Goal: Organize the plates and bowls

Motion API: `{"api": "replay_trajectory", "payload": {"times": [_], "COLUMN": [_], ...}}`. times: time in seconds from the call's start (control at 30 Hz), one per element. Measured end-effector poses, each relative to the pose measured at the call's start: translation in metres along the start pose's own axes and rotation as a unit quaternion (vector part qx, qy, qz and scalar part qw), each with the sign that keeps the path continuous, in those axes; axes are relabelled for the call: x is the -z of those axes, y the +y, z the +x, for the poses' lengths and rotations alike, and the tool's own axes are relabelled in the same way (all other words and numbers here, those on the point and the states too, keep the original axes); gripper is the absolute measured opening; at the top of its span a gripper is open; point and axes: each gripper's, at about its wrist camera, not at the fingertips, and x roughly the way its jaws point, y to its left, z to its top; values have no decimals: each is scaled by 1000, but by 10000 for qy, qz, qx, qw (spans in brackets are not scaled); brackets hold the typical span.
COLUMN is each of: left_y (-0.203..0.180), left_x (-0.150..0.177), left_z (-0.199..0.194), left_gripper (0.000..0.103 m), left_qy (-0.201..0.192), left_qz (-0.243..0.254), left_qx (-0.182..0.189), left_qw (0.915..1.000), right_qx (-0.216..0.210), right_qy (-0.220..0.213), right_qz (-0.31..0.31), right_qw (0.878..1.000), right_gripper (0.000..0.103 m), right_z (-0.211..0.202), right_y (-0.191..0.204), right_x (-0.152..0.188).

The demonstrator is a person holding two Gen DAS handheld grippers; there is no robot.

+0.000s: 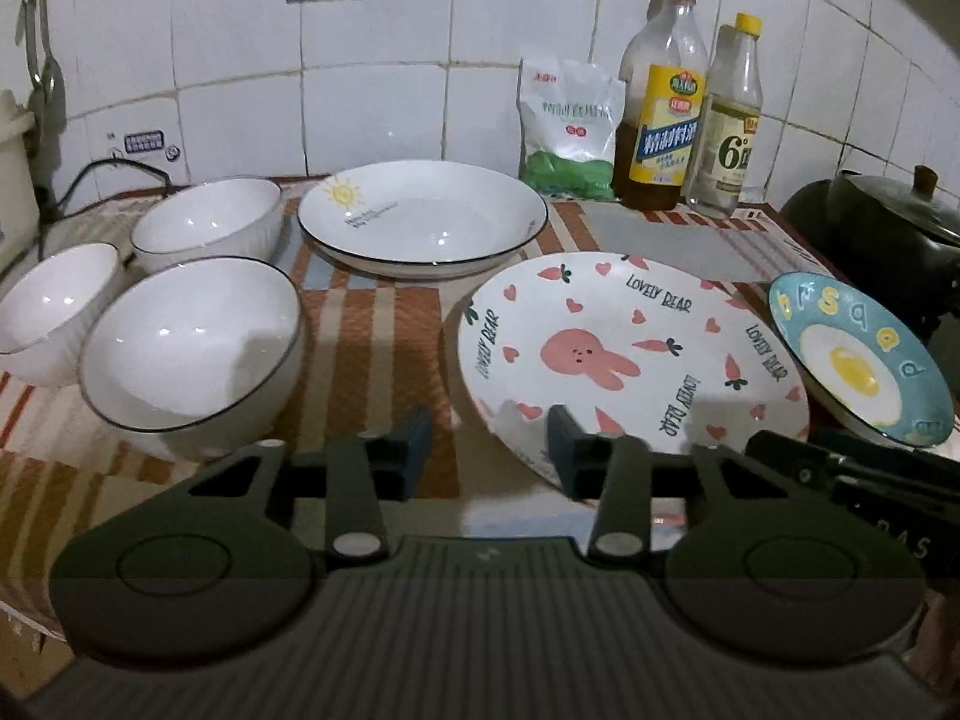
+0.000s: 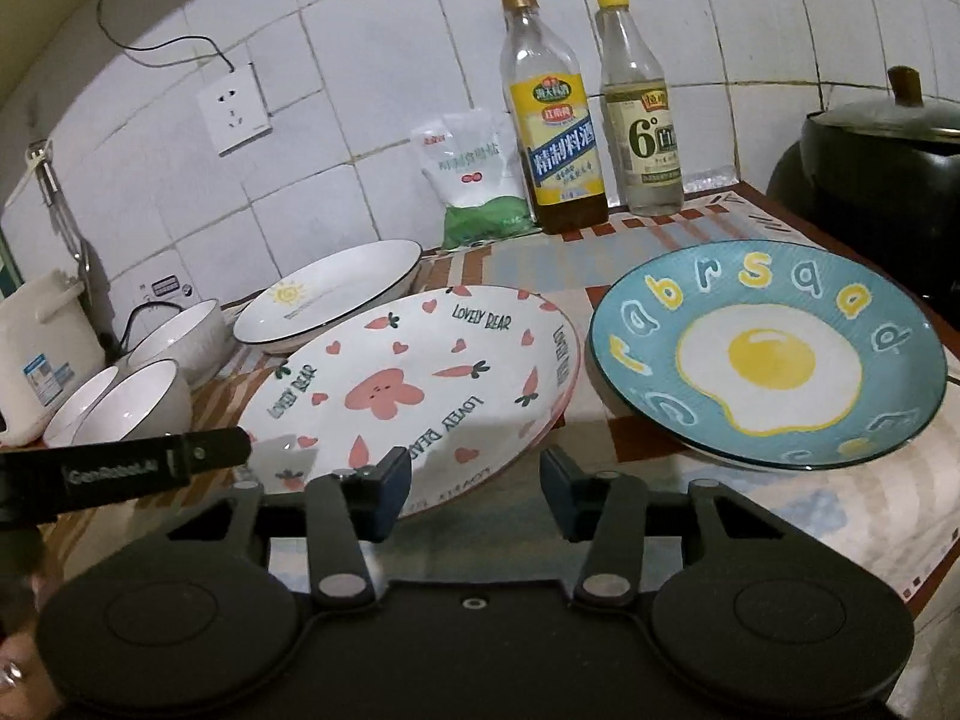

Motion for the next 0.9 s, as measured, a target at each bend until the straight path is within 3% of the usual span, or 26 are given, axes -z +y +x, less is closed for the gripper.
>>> {"api": "replay_trajectory", "payload": {"times": [0.27, 0.47, 0.67, 0.77, 0.9], "left_y": [0, 6, 1, -4, -5], "left_x": [-3, -10, -10, -8, -9], "left_z": [26, 38, 44, 44, 41], "left_gripper": [31, 34, 38, 25, 23], "left_qy": [351, 601, 642, 549, 501], "left_qz": [-322, -779, -835, -782, -679], "left_qx": [-96, -56, -90, -14, -47], "left_qw": [9988, 9951, 9944, 9954, 9964], "right_qx": [56, 112, 102, 165, 174], "right_qy": [188, 243, 211, 209, 229], "right_qz": [400, 453, 424, 399, 458], "right_qw": [9990, 9986, 9988, 9988, 9985], "right_gripper": [30, 30, 24, 23, 23], "right_z": [21, 35, 36, 36, 36], "right_y": [-15, -18, -20, -21, -22], "right_x": [-8, -14, -14, -15, -15]}}
